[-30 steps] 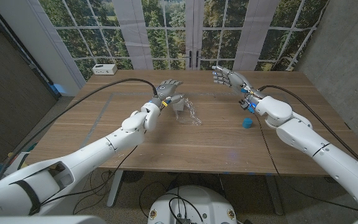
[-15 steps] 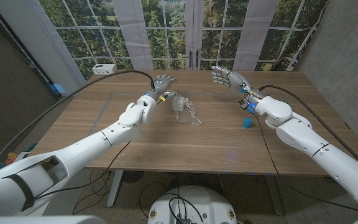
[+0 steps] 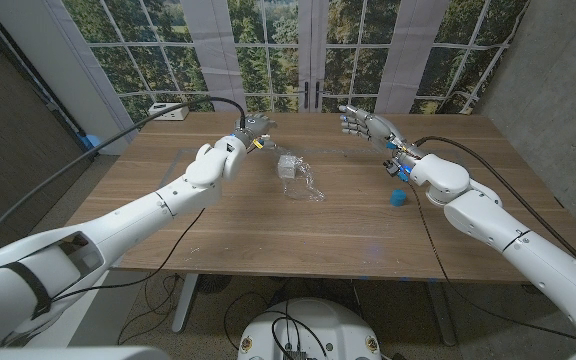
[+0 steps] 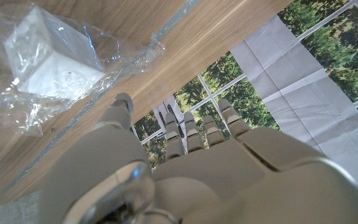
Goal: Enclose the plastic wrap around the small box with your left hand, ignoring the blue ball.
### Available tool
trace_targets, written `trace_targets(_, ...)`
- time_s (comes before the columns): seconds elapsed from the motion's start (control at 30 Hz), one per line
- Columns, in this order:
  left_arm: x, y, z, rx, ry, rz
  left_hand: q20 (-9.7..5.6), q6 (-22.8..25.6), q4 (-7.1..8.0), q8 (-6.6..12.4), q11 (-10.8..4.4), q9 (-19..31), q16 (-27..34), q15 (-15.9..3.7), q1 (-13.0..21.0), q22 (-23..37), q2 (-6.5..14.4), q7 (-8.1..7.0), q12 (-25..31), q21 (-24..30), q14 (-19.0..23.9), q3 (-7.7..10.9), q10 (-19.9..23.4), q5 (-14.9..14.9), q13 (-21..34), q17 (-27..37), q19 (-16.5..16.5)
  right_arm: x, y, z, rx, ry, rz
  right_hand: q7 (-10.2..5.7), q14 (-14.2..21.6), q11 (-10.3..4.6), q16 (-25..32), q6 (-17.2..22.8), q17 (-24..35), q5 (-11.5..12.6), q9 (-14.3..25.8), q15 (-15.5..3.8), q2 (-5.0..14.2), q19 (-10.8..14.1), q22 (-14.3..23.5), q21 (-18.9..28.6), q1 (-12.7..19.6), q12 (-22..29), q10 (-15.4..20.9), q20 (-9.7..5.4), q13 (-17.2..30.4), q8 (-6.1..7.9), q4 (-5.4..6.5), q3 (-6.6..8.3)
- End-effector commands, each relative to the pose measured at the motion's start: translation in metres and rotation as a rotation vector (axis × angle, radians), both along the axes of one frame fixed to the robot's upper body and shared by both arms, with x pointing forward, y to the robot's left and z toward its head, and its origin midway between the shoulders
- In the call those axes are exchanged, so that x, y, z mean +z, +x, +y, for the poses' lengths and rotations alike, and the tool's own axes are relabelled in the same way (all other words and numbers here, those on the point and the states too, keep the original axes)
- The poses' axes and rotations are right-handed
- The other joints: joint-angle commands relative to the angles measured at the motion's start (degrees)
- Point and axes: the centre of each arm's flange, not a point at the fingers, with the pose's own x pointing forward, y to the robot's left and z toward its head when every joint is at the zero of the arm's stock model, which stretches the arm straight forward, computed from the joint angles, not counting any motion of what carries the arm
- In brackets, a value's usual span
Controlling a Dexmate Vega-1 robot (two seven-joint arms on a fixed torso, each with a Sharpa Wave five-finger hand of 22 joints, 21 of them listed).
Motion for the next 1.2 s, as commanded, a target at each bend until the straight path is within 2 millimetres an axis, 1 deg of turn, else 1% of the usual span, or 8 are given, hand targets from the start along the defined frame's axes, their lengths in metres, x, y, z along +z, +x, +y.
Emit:
trace_targets(0.03, 0.024, 0.011, 0.006, 0.067, 0.083, 0.067, 0.62, 1.02, 0.08, 0.31, -0.03, 0.16, -0.11, 0.30, 0.66, 0.00, -0.50, -0.13, 0.01, -0.10, 0.46, -0.15, 0.76, -0.19, 0.11, 0.18, -0.14, 0.001, 0.001, 0.002, 0.000, -0.004, 0.000, 0.02, 0.26, -0.28, -0.10, 0.57, 0.15, 0.24, 0.17, 0.00, -0.09, 0.60, 0.15, 0.29, -0.49, -0.14, 0.40, -0.15, 0.03, 0.01, 0.22, 0.13)
trace_targets(0.3, 0.036, 0.019, 0.006, 0.101, 0.149, 0.105, 0.66, 1.99, 0.06, 0.36, -0.36, 0.16, -0.16, 0.18, 1.19, -0.02, -0.97, -0.28, -0.05, -0.15, 0.50, -0.24, 1.14, -0.37, 0.11, 0.18, 0.17, 0.000, 0.002, 0.002, -0.001, 0.003, 0.006, -0.01, 0.19, -0.57, -0.12, 0.57, 0.19, 0.25, 0.17, -0.07, -0.05, 0.52, 0.16, 0.25, -0.52, -0.21, 0.30, -0.28, 0.03, 0.00, 0.27, 0.13)
trace_targets(0.43, 0.040, 0.023, 0.002, 0.148, 0.197, 0.142, 0.67, 3.36, 0.02, 0.63, -0.41, 0.16, -0.27, 0.12, 1.57, -0.06, -1.67, -0.86, -0.20, -0.25, 0.32, -0.44, 1.19, -0.43, 0.11, 0.18, 0.34, -0.001, 0.002, 0.001, -0.007, 0.010, 0.004, -0.04, 0.19, -0.54, -0.13, 0.57, 0.20, 0.25, 0.16, -0.15, -0.02, 0.52, 0.16, 0.24, -0.54, -0.20, 0.36, -0.33, 0.03, -0.01, 0.29, 0.14)
trace_targets(0.6, 0.045, 0.028, 0.002, 0.151, 0.221, 0.130, 1.00, 4.63, 0.05, 0.81, -0.86, 0.17, -0.31, 0.12, 2.10, -0.09, -2.09, -1.08, -0.29, -0.54, 0.28, -0.54, 1.44, -0.42, 0.10, 0.18, 0.11, -0.004, 0.002, 0.000, -0.012, 0.013, 0.010, 0.02, 0.23, -0.29, -0.14, 0.58, 0.20, 0.25, 0.16, -0.04, -0.05, 0.58, 0.16, 0.26, -0.56, -0.21, 0.39, -0.22, 0.03, -0.01, 0.31, 0.14)
trace_targets(0.7, 0.046, 0.031, 0.001, 0.168, 0.255, 0.110, 0.98, 5.45, 0.02, 0.83, -1.16, 0.19, -0.14, -0.13, 2.83, -0.11, -2.28, -1.67, -0.19, -0.47, 0.83, -0.50, 2.15, -0.37, 0.10, 0.17, 0.74, -0.005, 0.001, 0.001, -0.013, 0.021, 0.009, -0.05, 0.19, -0.30, -0.15, 0.60, 0.22, 0.25, 0.16, -0.10, -0.06, 0.56, 0.16, 0.24, -0.61, -0.22, 0.37, -0.35, 0.03, 0.00, 0.34, 0.11)
trace_targets(0.83, 0.048, 0.039, 0.000, 0.183, 0.311, 0.089, 0.43, 6.24, -0.20, 0.62, -2.42, 0.22, -0.03, -1.02, 4.77, -0.18, -2.58, -2.45, -0.27, -0.26, 1.50, -0.24, 2.89, -0.26, 0.09, 0.14, 2.24, -0.006, 0.003, 0.002, -0.002, 0.008, 0.015, -0.06, 0.20, -0.31, -0.18, 0.61, 0.21, 0.25, 0.16, -0.14, -0.07, 0.54, 0.16, 0.23, -0.61, -0.25, 0.33, -0.43, 0.04, -0.01, 0.36, 0.13)
trace_targets(1.07, 0.046, 0.047, -0.007, 0.198, 0.373, 0.070, -0.30, 6.59, -0.35, 0.37, -3.09, 0.25, 0.01, -1.81, 6.51, -0.24, -3.04, -3.19, -0.33, -0.11, 2.04, -0.10, 3.54, -0.17, 0.08, 0.10, 3.48, -0.007, 0.002, 0.002, -0.007, 0.006, 0.013, 0.05, 0.21, -0.33, -0.20, 0.67, 0.22, 0.25, 0.16, 0.03, -0.09, 0.59, 0.16, 0.24, -0.61, -0.26, 0.36, -0.34, 0.04, 0.01, 0.36, 0.13)
trace_targets(1.2, 0.041, 0.056, -0.009, 0.198, 0.382, 0.094, -0.74, 9.26, -0.29, 0.97, -3.92, 0.28, 0.00, -2.05, 8.25, -0.29, -3.63, -3.94, -0.30, -0.25, 2.57, -0.12, 4.51, -0.03, 0.06, 0.07, 4.09, -0.007, 0.002, 0.002, -0.010, 0.011, 0.016, 0.03, 0.22, -0.27, -0.21, 0.64, 0.22, 0.25, 0.17, -0.05, -0.10, 0.55, 0.16, 0.22, -0.61, -0.24, 0.43, -0.32, 0.04, -0.01, 0.36, 0.13)
